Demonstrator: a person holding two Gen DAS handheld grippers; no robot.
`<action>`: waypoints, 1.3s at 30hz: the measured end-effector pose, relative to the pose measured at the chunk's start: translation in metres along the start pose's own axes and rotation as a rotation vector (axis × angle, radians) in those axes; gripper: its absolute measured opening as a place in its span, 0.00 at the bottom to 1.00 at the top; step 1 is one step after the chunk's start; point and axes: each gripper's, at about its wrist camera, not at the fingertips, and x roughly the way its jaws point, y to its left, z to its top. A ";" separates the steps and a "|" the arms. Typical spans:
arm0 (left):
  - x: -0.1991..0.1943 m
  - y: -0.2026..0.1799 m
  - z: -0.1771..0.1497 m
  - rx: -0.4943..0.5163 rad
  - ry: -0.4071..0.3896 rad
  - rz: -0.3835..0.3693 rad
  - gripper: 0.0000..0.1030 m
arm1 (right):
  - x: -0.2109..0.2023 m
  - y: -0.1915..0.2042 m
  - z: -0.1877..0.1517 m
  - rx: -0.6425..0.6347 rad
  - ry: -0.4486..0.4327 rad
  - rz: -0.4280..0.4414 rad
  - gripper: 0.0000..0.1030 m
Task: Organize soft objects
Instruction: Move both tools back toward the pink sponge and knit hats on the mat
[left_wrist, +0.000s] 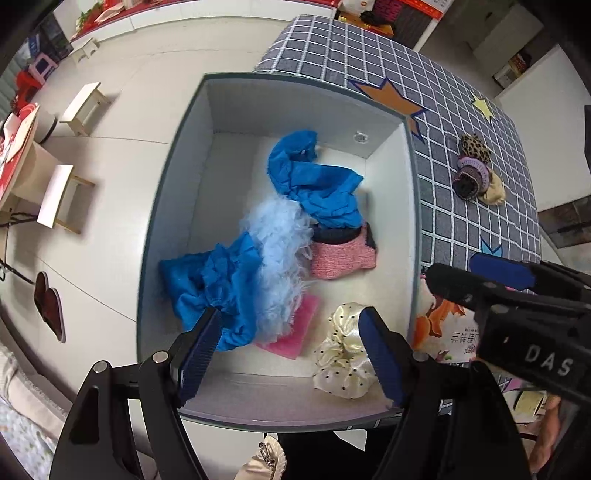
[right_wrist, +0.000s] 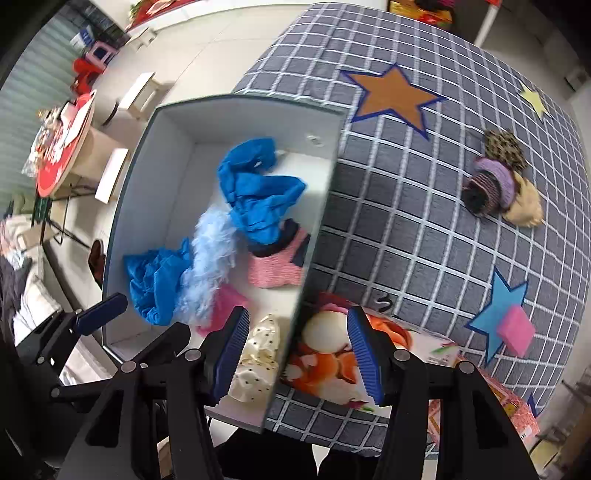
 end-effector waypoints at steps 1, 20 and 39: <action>0.001 -0.004 0.001 0.007 0.004 0.002 0.77 | -0.002 -0.006 -0.001 0.017 0.001 0.008 0.55; 0.009 -0.121 0.016 0.201 0.023 0.064 0.77 | -0.046 -0.145 -0.034 0.310 -0.112 0.040 0.87; 0.029 -0.190 0.051 0.251 0.082 0.131 0.77 | -0.046 -0.289 -0.063 0.626 -0.116 0.140 0.87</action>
